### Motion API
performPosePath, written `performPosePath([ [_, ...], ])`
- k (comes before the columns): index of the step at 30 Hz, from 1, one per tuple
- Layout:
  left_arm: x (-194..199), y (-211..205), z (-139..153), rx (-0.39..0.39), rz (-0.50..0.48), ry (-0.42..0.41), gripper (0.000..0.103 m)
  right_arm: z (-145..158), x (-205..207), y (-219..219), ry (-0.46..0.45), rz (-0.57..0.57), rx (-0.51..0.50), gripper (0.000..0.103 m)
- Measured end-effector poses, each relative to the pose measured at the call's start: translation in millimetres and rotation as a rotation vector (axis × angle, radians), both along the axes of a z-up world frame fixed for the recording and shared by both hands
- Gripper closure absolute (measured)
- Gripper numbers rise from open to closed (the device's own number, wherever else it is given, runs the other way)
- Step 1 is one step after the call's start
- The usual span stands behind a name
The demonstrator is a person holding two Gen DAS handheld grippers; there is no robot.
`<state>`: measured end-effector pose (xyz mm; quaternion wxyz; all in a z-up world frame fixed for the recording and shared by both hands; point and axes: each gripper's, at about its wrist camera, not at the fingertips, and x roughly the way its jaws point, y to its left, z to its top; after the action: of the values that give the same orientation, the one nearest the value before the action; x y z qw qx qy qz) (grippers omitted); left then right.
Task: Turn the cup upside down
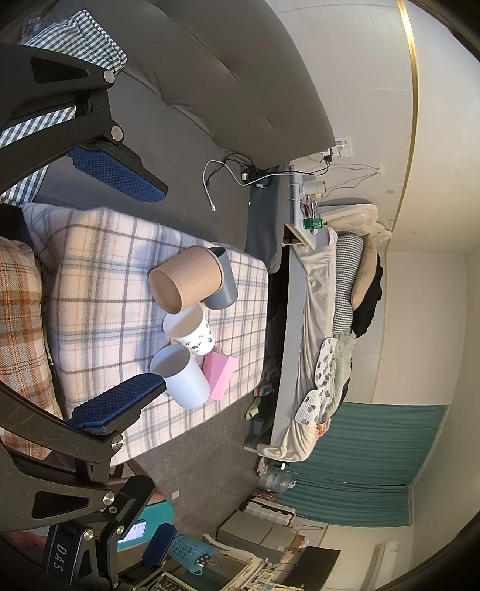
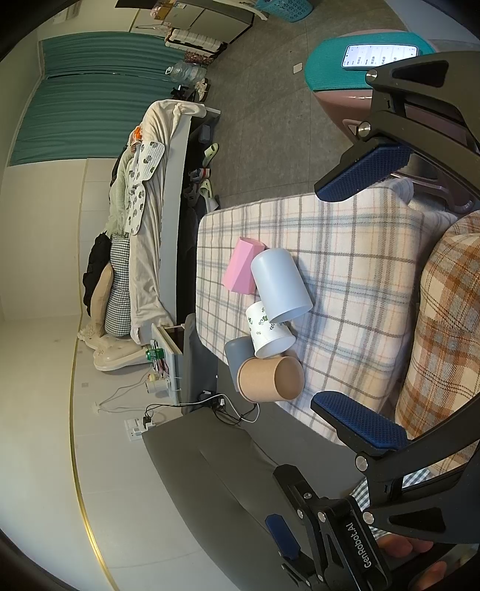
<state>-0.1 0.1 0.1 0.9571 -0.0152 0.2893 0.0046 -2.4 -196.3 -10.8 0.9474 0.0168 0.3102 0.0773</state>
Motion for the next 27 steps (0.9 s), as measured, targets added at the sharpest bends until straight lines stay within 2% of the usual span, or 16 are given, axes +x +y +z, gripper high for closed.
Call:
performPosePath([
  [18, -4.3, -0.2, 1.2, 0.017, 0.01, -0.001, 0.006, 0.9, 2.8, -2.4, 0.004, 0.018, 0.001, 0.0],
  [23, 5.4, -6.4, 6.9, 0.036, 0.028, 0.015, 0.006, 2.5, 10.9, -7.2, 0.011, 0.04, 0.01, 0.0],
  [24, 12.2, -4.5, -3.1, 0.039, 0.034, 0.018, 0.006, 3.4, 14.2, -8.5, 0.013, 0.051, 0.01, 0.0],
  [27, 22.7, -7.2, -3.3, 0.046, 0.042, 0.035, 0.006, 7.7, 28.5, -13.1, 0.014, 0.089, -0.004, 0.0],
])
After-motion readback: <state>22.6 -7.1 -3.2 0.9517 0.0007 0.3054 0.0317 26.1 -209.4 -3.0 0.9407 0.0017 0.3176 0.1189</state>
